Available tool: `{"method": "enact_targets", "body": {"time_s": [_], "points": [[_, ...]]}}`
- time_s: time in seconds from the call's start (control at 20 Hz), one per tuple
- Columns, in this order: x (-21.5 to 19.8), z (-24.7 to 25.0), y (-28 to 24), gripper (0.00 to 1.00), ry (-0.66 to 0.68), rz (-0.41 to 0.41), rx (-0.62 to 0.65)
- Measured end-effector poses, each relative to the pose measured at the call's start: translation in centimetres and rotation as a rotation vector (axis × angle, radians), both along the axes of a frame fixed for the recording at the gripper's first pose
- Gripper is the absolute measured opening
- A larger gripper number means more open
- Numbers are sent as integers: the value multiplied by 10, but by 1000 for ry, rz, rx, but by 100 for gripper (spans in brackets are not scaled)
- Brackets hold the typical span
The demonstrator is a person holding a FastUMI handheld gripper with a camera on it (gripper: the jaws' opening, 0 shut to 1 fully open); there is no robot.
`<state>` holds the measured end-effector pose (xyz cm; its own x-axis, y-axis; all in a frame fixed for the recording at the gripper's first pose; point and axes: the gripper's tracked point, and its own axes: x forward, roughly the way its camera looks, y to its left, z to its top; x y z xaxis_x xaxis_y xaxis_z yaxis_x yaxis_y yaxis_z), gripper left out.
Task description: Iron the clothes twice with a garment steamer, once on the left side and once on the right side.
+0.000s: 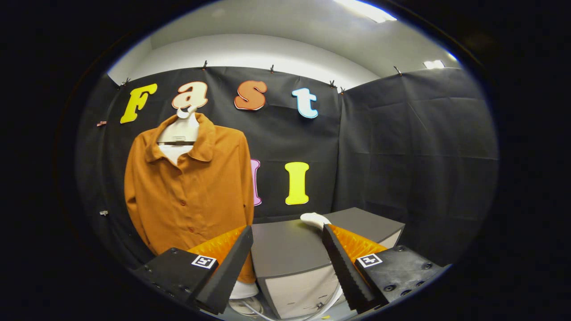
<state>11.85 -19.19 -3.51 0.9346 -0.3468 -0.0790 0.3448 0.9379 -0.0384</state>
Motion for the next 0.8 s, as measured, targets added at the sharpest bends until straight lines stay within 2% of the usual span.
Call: {"method": "enact_targets", "body": {"time_s": [0.5,0.8], "points": [[90,-59,-120,99,131,-27,96],[126,-108,-160,99,260,-27,150]]}}
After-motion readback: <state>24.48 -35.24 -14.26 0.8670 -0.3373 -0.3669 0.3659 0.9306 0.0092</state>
